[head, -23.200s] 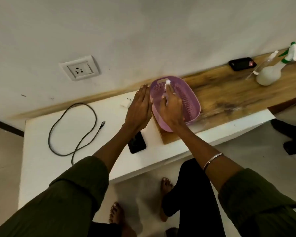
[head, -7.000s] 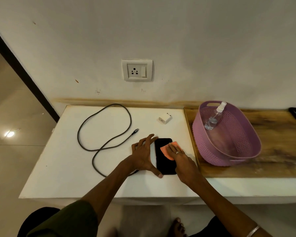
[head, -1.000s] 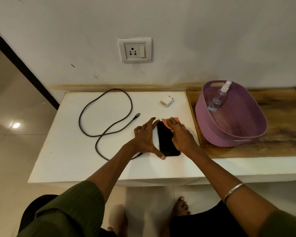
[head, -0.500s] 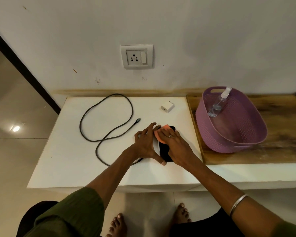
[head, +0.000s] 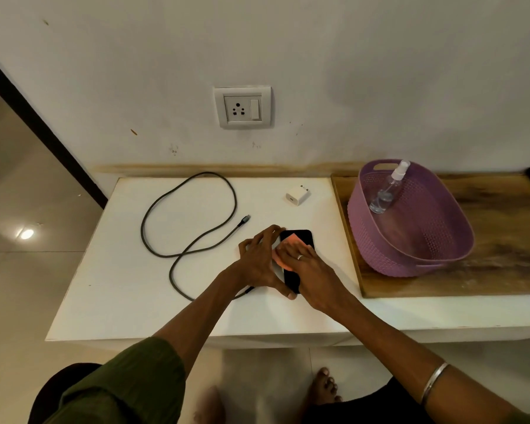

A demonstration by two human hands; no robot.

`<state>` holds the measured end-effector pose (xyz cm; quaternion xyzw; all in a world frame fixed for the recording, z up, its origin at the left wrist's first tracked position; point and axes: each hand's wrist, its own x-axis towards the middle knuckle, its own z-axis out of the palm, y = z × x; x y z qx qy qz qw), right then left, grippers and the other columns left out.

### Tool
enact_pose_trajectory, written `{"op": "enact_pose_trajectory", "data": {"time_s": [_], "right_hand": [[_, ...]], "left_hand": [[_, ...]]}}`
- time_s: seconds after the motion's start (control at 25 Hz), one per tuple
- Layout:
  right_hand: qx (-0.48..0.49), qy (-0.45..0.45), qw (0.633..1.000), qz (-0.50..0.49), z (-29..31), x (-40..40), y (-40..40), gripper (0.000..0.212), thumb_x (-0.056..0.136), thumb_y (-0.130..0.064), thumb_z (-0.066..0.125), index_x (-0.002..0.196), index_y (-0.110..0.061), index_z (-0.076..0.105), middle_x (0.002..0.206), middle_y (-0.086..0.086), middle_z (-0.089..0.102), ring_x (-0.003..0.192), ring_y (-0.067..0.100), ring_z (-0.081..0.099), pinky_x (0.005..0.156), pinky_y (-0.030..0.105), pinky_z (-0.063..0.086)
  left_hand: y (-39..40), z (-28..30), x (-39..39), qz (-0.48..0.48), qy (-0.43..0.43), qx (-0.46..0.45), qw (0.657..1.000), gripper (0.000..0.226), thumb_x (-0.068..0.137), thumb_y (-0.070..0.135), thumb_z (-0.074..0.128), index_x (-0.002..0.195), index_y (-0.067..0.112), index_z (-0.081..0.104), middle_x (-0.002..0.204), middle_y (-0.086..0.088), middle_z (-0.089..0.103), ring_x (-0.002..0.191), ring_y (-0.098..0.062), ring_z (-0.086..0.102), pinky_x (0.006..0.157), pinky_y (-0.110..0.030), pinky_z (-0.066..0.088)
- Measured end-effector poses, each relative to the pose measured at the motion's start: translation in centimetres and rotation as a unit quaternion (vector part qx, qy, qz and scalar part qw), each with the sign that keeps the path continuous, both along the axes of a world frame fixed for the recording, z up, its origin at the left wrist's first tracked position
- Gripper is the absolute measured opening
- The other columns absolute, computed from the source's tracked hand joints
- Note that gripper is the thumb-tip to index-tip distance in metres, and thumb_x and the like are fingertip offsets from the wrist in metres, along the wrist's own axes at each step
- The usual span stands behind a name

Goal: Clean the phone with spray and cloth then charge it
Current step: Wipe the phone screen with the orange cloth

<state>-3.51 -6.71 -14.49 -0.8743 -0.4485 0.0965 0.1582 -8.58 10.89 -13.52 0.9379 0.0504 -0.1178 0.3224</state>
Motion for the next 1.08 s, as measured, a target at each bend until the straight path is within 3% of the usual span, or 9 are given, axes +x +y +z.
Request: {"op": "enact_pose_trajectory", "data": {"time_s": [0.08,0.28,0.4,0.56,0.64,0.72,0.8,0.92,1.08], "right_hand": [[-0.062,-0.012,0.998,-0.015,0.3,0.9,-0.3,0.076,0.090,-0.030,0.062,0.152,-0.026,0.018,0.162,0.000,0.013,0.150,0.020,0.009,0.123,0.035,0.001],[-0.065,0.051,0.985,-0.151,0.6,2.0,-2.1,0.067,0.096,-0.043,0.038,0.153,-0.022,0.009,0.163,0.003,0.000,0.150,0.022,0.002,0.123,0.034,0.006],[-0.068,0.039,0.984,-0.162,0.3,0.4,-1.2,0.077,0.096,-0.030,0.052,0.153,-0.023,0.002,0.163,0.000,-0.004,0.151,0.024,0.001,0.121,0.034,0.008],[0.040,0.018,0.998,-0.045,0.2,-2.0,-0.5,0.077,0.084,0.000,0.058,0.149,-0.028,0.028,0.161,0.000,0.014,0.150,0.020,0.005,0.121,0.034,0.006],[0.010,0.041,0.998,-0.037,0.4,-1.7,0.1,0.072,0.088,-0.006,0.058,0.150,-0.021,0.025,0.162,0.005,0.009,0.149,0.020,0.002,0.119,0.026,-0.005],[-0.071,0.031,0.996,-0.045,0.1,-0.8,-0.4,0.074,0.095,-0.029,0.054,0.152,-0.015,0.008,0.162,0.007,-0.004,0.150,0.022,-0.004,0.115,0.020,-0.016],[-0.098,-0.018,0.991,-0.089,0.3,0.0,-1.9,0.080,0.095,-0.036,0.052,0.153,-0.023,-0.002,0.162,0.000,-0.010,0.150,0.022,-0.008,0.120,0.030,-0.009],[-0.094,-0.002,0.983,-0.155,0.9,0.4,-3.2,0.081,0.096,-0.023,0.052,0.153,-0.028,-0.005,0.162,-0.005,-0.009,0.150,0.024,-0.007,0.123,0.036,0.008],[-0.036,0.097,0.986,-0.129,0.6,-2.3,-1.9,0.071,0.098,-0.023,0.050,0.154,-0.024,0.005,0.162,-0.005,-0.006,0.150,0.020,-0.002,0.120,0.029,0.001]], "left_hand": [[0.0,0.0,0.0,0.002,0.000,0.004,1.000,0.147,0.034,0.073,0.085,0.150,0.037,0.003,0.160,0.009,0.012,0.148,-0.021,0.017,0.115,-0.037,0.006],[0.0,-0.1,-0.1,0.005,-0.008,0.014,1.000,0.146,0.032,0.080,0.081,0.148,0.039,0.003,0.158,0.013,0.014,0.147,-0.019,0.020,0.116,-0.042,0.012],[0.0,-0.2,0.0,0.004,-0.010,0.008,1.000,0.146,0.031,0.080,0.081,0.148,0.038,0.004,0.159,0.011,0.016,0.147,-0.020,0.019,0.114,-0.038,0.010],[0.0,-0.3,0.1,0.009,0.004,-0.003,1.000,0.149,0.029,0.076,0.082,0.150,0.036,0.004,0.159,0.008,0.016,0.149,-0.020,0.015,0.114,-0.036,0.006],[0.0,-0.3,0.2,0.011,0.008,-0.004,1.000,0.150,0.029,0.076,0.083,0.150,0.036,0.005,0.159,0.008,0.017,0.148,-0.020,0.016,0.114,-0.037,0.007],[-0.1,-0.3,0.2,0.012,0.006,-0.001,1.000,0.150,0.029,0.078,0.082,0.150,0.037,0.003,0.159,0.009,0.016,0.148,-0.020,0.017,0.114,-0.036,0.008],[-0.1,-0.3,0.0,0.009,0.001,0.010,1.000,0.149,0.030,0.081,0.080,0.150,0.039,0.001,0.161,0.011,0.011,0.149,-0.019,0.016,0.116,-0.038,0.008],[0.0,-0.2,0.0,0.004,-0.002,0.019,1.000,0.148,0.032,0.082,0.079,0.150,0.039,0.000,0.162,0.011,0.009,0.150,-0.020,0.015,0.118,-0.043,0.010],[0.0,-0.2,0.1,0.003,-0.001,0.008,1.000,0.147,0.035,0.075,0.084,0.151,0.035,0.003,0.160,0.009,0.014,0.149,-0.020,0.016,0.115,-0.038,0.009]]}}
